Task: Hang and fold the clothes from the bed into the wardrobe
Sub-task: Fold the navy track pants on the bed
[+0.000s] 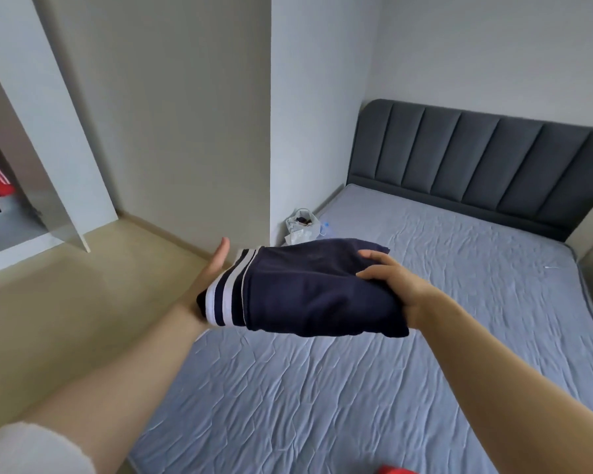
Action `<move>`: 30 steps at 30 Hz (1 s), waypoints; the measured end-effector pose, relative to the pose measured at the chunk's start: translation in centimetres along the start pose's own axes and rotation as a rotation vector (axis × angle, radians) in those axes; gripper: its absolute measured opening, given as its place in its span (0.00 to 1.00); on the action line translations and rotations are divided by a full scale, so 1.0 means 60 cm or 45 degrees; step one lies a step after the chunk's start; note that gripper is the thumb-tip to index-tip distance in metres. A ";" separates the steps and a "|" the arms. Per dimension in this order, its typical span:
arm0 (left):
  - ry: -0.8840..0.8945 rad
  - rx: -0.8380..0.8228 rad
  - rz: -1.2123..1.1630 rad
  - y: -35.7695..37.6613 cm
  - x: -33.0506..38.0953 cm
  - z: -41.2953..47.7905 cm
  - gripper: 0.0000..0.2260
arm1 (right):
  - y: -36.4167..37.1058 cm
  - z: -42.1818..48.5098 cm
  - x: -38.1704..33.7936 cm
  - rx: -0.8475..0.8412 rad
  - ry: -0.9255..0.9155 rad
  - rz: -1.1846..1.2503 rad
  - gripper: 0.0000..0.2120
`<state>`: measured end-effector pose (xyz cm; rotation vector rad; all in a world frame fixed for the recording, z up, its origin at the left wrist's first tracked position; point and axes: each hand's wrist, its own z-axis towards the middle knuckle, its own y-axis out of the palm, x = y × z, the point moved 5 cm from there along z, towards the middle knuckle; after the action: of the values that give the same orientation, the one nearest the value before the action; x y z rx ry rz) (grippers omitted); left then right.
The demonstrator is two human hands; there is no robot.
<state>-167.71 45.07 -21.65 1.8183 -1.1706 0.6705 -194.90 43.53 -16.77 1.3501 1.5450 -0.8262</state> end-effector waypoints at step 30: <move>0.209 0.896 0.114 -0.546 -0.100 -0.318 0.28 | 0.606 0.069 0.212 -0.686 0.186 -0.549 0.22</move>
<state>-140.30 70.96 -28.92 2.2230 -0.9726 1.3864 -158.49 51.26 -27.47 0.7071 2.0311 -0.5051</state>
